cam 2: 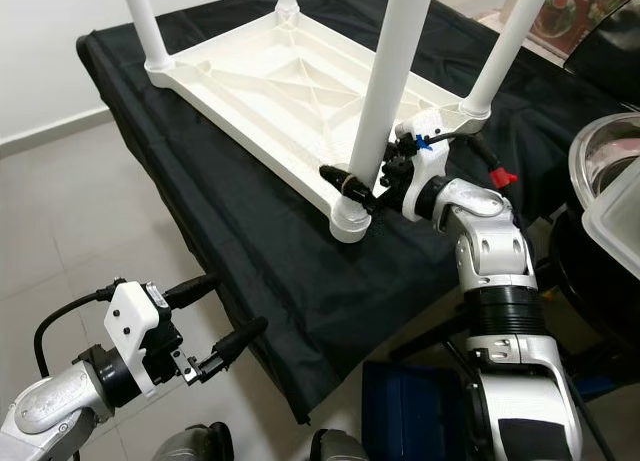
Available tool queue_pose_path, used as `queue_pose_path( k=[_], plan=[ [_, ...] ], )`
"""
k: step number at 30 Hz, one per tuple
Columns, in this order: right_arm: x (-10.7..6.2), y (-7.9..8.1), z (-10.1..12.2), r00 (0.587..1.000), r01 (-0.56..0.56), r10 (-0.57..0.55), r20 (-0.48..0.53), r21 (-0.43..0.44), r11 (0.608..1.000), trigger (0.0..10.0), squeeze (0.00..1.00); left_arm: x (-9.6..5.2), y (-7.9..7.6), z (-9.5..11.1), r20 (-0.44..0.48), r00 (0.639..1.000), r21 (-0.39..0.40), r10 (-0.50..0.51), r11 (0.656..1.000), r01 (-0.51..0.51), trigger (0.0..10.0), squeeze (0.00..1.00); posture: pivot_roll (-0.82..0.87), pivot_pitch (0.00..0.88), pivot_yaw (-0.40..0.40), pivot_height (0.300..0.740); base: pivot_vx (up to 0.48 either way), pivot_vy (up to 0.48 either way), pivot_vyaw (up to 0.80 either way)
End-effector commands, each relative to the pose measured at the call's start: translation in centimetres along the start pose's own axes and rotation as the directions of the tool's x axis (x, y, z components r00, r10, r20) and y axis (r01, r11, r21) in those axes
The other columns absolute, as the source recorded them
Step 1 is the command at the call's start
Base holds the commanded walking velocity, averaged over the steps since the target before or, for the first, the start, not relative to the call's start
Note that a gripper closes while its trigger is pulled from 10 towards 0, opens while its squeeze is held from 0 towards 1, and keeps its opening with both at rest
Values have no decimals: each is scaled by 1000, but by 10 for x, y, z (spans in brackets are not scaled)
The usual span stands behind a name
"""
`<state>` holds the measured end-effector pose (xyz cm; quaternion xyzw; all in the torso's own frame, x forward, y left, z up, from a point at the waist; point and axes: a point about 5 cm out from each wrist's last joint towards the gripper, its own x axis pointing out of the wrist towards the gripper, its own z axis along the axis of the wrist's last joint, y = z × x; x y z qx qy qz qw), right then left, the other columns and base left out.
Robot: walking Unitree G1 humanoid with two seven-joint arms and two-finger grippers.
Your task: Building children table
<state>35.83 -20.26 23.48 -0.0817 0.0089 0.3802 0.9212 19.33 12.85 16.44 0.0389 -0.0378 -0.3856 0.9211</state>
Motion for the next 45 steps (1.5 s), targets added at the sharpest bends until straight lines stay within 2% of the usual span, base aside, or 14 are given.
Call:
queue_pose_path(
  k=[1,2,3,4,14,18,19,21,23,31,32,36,37,45],
  plan=[
    [-1,-1,2,999,-44,44,9,-6,999,10000,0,-4,0,0,-15,1000,5,-6,1000,6,10000,0,23,209,-57,740,0,0,0],
    [-2,-1,1,997,-80,80,3,-4,997,7922,0,-4,0,0,-17,1000,7,-5,1000,5,10000,0,23,209,-57,740,0,0,0],
    [-3,-1,1,994,-110,110,-2,-7,994,353,0,-4,1,0,-17,1000,8,-5,1000,5,10000,0,23,206,-57,740,0,0,0],
    [-5,-1,0,991,-137,137,3,7,991,0,0,-5,2,0,-19,1000,11,-5,1000,5,10000,0,19,201,-56,740,0,0,0],
    [-7,0,-3,997,-71,71,-7,-11,997,0,0,-6,10,2,-20,1000,36,9,999,-8,10000,0,3,199,-66,740,0,0,0],
    [3,13,-15,983,181,-181,-39,1,983,0,0,-6,10,2,-20,1000,37,9,999,-8,10000,0,-3,204,-65,740,0,0,0],
    [4,17,-20,956,288,-288,-57,-8,958,0,0,-6,10,2,-21,1000,37,8,999,-7,10000,0,-3,204,-65,740,0,0,0],
    [1,32,-31,817,568,-564,-119,2,823,0,0,-5,9,2,-23,1000,33,0,999,1,10000,0,-17,204,-65,740,0,0,0],
    [1,51,-35,769,634,-622,-148,49,772,0,0,-4,8,2,-22,1000,32,-7,999,8,10000,0,-12,203,-66,740,0,0,0],
    [27,75,-24,836,549,-534,-129,151,822,0,0,-2,7,2,-14,1000,26,-11,1000,11,10000,0,-11,199,-64,740,0,0,0],
    [29,76,-18,855,519,-509,-104,145,842,10000,0,-1,7,2,-14,1000,26,-11,1000,11,10000,0,-16,198,-68,740,0,0,0],
    [34,77,-3,939,343,-341,-40,113,933,10000,35,0,6,2,-11,1000,25,-10,1000,10,10000,0,-16,198,-74,740,0,0,0],
    [33,75,1,969,245,-244,-26,111,963,10000,1000,0,5,2,-9,1000,23,-10,1000,10,10000,0,-15,200,-76,740,0,0,0],
    [17,41,6,998,-2,2,-70,11,1000,10000,1000,0,1,2,-6,1000,11,-15,1000,15,10000,0,1,211,-73,740,0,0,0]
  ],
)
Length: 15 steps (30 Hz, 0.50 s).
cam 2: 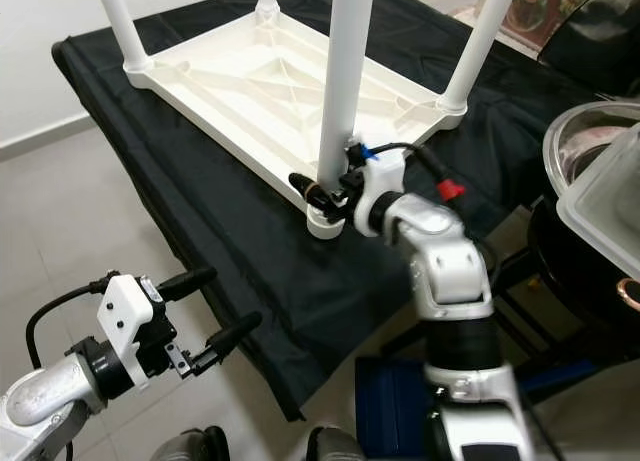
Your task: Building children table
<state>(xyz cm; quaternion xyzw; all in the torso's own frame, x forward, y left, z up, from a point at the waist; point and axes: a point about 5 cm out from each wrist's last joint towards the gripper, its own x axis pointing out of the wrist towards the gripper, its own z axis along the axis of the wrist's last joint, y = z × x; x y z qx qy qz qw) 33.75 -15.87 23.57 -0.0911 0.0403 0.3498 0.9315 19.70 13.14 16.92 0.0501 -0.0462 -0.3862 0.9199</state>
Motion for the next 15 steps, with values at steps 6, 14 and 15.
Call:
queue_pose_path(
  k=[6,14,15],
  plan=[
    [-2,-28,-4,992,-110,111,-55,18,994,10000,859,-2,-6,-1,-17,1000,-17,-18,1000,18,10000,0,20,218,-76,740,0,0,0],
    [5,-35,1,991,-134,134,1,24,991,0,0,-5,-2,0,-26,1000,-3,-12,1000,12,10000,0,36,204,-64,740,0,0,0],
    [5,-34,0,990,-139,139,0,22,990,0,0,-4,-2,1,-25,1000,-2,-12,1000,12,10000,0,36,204,-64,740,0,0,0]
  ],
)
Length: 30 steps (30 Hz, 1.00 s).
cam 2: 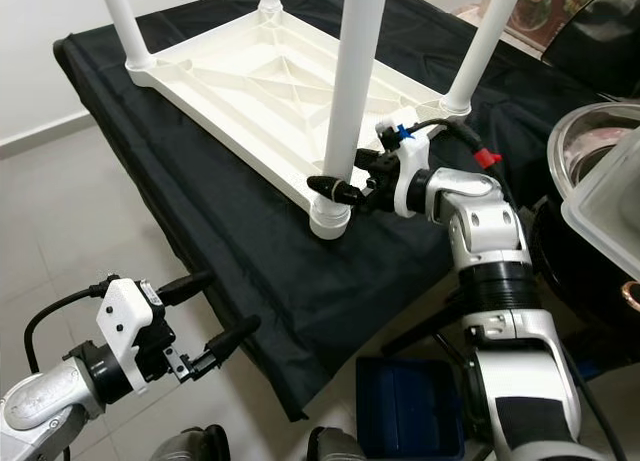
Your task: Building children table
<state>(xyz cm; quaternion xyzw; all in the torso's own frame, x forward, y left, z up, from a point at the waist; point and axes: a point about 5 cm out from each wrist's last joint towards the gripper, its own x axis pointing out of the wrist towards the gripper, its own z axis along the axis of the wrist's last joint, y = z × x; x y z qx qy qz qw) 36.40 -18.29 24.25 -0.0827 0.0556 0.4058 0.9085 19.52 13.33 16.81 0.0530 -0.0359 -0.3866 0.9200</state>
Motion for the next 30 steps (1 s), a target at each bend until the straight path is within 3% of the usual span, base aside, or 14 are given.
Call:
queue_pose_path(
  k=[1,5,6,8,12,13,14,15,18,24,25,28,29,30],
  plan=[
    [2,2,-2,1000,-15,15,13,3,1000,0,0,-2,-2,2,-4,1000,1,-10,1000,10,10000,0,36,204,-64,740,0,0,0],
    [4,3,-4,998,52,-52,20,-13,999,0,0,-1,-1,2,-5,1000,4,-9,1000,9,10000,0,36,202,-60,740,0,0,0],
    [4,4,-7,976,218,-218,26,-17,976,0,0,-2,0,1,-6,1000,7,-8,1000,9,10000,0,30,197,-60,740,0,0,0],
    [4,4,-8,957,289,-289,27,-25,957,0,0,-2,1,1,-7,1000,7,-8,1000,8,10000,0,27,196,-59,740,0,0,0],
    [-1,3,-17,863,505,-505,-21,-20,863,0,0,-2,1,1,-7,1000,9,-7,1000,7,10000,0,24,189,-56,740,0,0,0],
    [-4,10,-28,783,621,-621,-41,-11,784,0,0,-1,1,1,-5,1000,9,-8,1000,8,10000,0,15,186,-61,740,0,0,0],
    [-4,10,-28,783,621,-621,-41,-11,784,0,0,-1,1,1,-5,1000,9,-8,1000,8,10000,0,15,186,-61,740,0,0,0],
    [-4,23,-37,726,688,-686,-55,30,725,0,0,-1,1,1,-3,1000,9,-8,1000,8,10000,0,17,185,-57,740,0,0,0],
    [4,43,-48,702,712,-706,-87,97,696,0,0,2,1,1,2,1000,6,-11,1000,11,10000,0,14,185,-58,740,0,0,0],
    [10,47,-42,728,685,-682,-72,131,717,0,0,3,0,0,6,1000,3,-15,1000,15,10000,0,3,188,-58,740,0,0,0],
    [9,44,-38,736,676,-673,-70,123,727,10000,0,4,0,0,7,1000,1,-15,1000,15,10000,0,2,185,-62,740,0,0,0],
    [5,40,-28,737,672,-674,-40,149,726,10000,0,4,0,0,9,1000,-1,-14,1000,14,10000,0,2,185,-62,740,0,0,0],
    [6,39,-21,768,634,-641,-4,154,758,10000,1000,4,0,0,10,1000,-2,-15,1000,15,10000,0,-3,183,-54,740,0,0,0],
    [6,39,-21,768,634,-641,-4,154,758,10000,1000,4,0,0,10,1000,-2,-15,1000,15,10000,0,-3,183,-54,740,0,0,0]
  ],
)
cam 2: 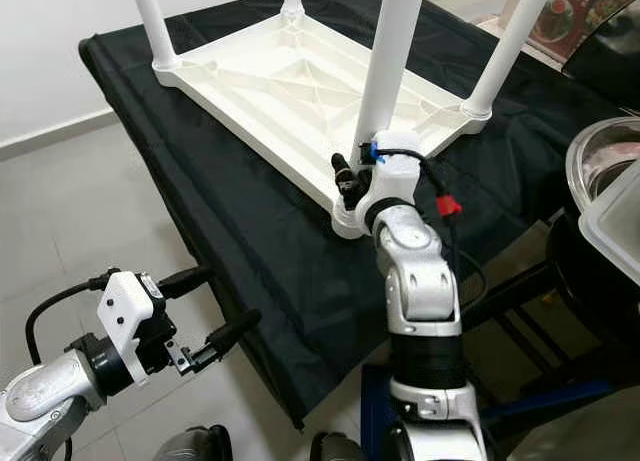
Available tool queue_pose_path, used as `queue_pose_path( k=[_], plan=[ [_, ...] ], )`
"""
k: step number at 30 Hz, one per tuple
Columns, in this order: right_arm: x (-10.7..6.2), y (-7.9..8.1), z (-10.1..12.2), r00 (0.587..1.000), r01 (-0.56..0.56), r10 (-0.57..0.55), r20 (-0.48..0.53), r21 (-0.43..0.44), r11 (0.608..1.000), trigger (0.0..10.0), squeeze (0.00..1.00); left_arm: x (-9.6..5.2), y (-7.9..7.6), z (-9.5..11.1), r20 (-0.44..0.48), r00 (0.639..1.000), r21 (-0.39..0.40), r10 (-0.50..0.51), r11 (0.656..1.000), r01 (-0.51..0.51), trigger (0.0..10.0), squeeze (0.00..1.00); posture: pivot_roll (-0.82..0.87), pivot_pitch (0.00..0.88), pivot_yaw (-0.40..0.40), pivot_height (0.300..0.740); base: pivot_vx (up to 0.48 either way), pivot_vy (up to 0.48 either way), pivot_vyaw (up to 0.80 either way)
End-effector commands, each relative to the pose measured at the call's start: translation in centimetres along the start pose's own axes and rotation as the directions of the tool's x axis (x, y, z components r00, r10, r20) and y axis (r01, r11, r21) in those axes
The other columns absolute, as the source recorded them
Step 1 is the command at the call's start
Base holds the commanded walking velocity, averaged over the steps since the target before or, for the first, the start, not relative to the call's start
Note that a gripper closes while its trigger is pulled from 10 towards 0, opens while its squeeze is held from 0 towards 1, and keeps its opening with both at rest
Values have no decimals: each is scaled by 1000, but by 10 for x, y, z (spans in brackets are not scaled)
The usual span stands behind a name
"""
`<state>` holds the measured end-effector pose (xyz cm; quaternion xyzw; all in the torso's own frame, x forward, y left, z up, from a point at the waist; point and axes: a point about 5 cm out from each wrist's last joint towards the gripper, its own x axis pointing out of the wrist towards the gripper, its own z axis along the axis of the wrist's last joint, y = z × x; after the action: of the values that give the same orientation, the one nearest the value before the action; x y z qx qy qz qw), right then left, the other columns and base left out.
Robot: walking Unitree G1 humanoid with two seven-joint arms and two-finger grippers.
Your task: Building children table
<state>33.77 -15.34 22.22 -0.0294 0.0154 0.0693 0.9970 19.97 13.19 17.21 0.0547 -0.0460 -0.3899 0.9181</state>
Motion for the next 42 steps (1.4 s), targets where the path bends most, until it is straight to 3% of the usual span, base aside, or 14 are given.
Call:
queue_pose_path(
  k=[1,7,10,16,17,18,19,23,24,35,38,39,41,42],
  plan=[
    [1,-5,2,998,-68,68,-4,-9,998,10000,1000,1,-4,-4,-7,1000,-14,-11,1000,11,10000,0,0,183,-56,740,0,0,0],
    [5,-26,19,955,-295,294,-33,-145,944,10000,1000,1,-4,-4,-7,1000,-13,-14,1000,13,10000,0,2,188,-58,740,0,0,0],
    [4,-43,30,875,-483,477,-78,-177,857,10000,1000,-1,-5,-4,-10,1000,-17,-16,1000,15,10000,0,4,190,-60,740,0,0,0],
    [3,-45,27,824,-567,556,-111,-168,806,10000,1000,-1,-5,-4,-10,1000,-19,-15,1000,14,10000,0,6,197,-57,740,0,0,0],
    [2,-45,24,795,-606,594,-124,-146,782,10000,910,-1,-5,-3,-10,1000,-19,-13,1000,13,10000,0,16,200,-57,740,0,0,0],
    [1,-44,22,772,-635,623,-126,-118,763,10000,0,-1,-4,-3,-10,1000,-18,-13,1000,13,10000,0,17,203,-52,740,0,0,0],
    [0,-43,21,758,-651,640,-124,-100,752,10000,0,-1,-4,-3,-10,1000,-17,-13,1000,13,10000,0,17,203,-52,740,0,0,0],
    [3,-49,19,767,-641,630,-120,-88,763,10000,0,0,-5,-2,-11,1000,-15,-19,1000,19,10000,0,15,203,-50,740,0,0,0],
    [6,-54,18,792,-610,602,-104,-74,789,0,0,0,-5,-3,-12,1000,-14,-20,1000,19,10000,0,14,196,-52,740,0,0,0],
    [3,-44,-1,820,-569,567,-83,-4,822,0,0,4,-2,-2,-2,1000,-13,-18,1000,18,10000,0,-8,195,-44,740,0,0,0],
    [-2,-30,-26,860,-497,497,-115,27,867,0,0,7,-2,-2,5,1000,-13,-27,1000,27,10000,0,-21,194,-46,740,0,0,0],
    [0,-28,-29,935,-341,338,-112,-12,940,0,0,8,-2,-2,8,1000,-13,-29,999,29,10000,0,-21,195,-47,740,0,0,0],
    [0,-28,-29,935,-341,338,-112,-12,940,0,0,8,-2,-2,8,1000,-13,-29,999,29,10000,0,-21,195,-47,740,0,0,0],
    [0,-28,-30,972,-219,215,-100,-39,975,0,0,9,-2,-2,9,1000,-13,-30,999,30,10000,0,-21,195,-47,740,0,0,0]
  ],
)
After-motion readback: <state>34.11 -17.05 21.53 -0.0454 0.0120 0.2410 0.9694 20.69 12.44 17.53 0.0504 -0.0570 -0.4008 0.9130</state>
